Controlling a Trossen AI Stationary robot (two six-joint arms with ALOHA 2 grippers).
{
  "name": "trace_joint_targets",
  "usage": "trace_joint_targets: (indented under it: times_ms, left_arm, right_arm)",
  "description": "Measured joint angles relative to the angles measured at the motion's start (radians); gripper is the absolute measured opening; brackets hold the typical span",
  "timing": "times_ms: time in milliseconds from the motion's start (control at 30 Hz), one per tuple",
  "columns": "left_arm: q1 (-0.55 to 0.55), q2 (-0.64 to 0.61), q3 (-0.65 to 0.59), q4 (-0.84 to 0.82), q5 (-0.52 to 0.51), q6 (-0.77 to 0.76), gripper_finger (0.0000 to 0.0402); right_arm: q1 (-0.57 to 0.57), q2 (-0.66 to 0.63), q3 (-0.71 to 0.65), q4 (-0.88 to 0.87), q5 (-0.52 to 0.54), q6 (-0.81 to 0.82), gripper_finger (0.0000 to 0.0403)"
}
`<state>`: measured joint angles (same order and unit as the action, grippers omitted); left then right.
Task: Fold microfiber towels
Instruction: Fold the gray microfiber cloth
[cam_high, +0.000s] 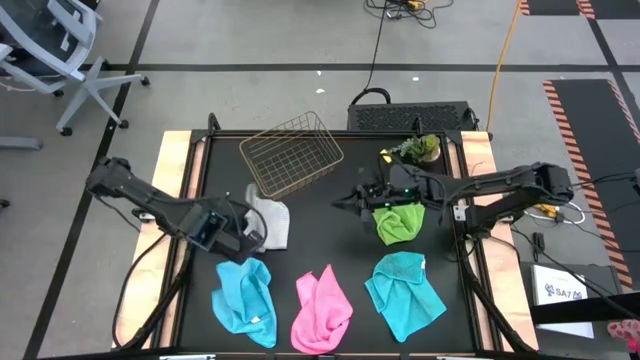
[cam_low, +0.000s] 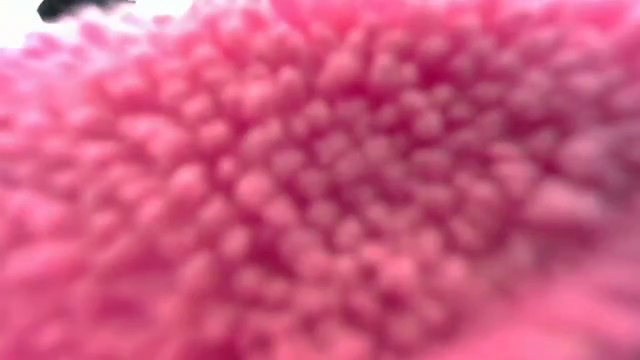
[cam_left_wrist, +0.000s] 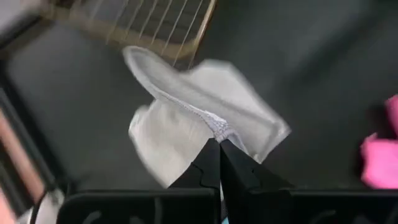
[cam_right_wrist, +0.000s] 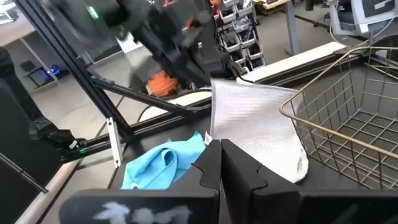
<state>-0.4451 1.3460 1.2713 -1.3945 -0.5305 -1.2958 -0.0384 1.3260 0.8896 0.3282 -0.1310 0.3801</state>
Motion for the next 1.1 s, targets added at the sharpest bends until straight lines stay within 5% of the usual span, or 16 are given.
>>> trace_joint_targets:
  times_ms: [300, 533, 800, 1100]
  left_arm:
    - [0.029, 0.000, 0.101, -0.001, -0.046, 0.121, 0.0000]
    - [0.031, 0.000, 0.092, -0.002, -0.002, 0.116, 0.0000]
    - [0.031, 0.000, 0.091, -0.003, 0.014, 0.115, 0.0000]
    - [0.031, 0.000, 0.091, -0.004, 0.016, 0.113, 0.0000]
  right_arm:
    - [0.017, 0.148, 0.108, -0.053, -0.003, -0.032, 0.0002]
    - [0.029, 0.323, 0.131, -0.081, -0.052, 0.097, 0.0055]
    - [0.017, 0.524, 0.131, 0.184, -0.212, 0.393, 0.0113]
    - [0.005, 0.655, 0.131, 0.379, -0.262, 0.610, 0.0121]
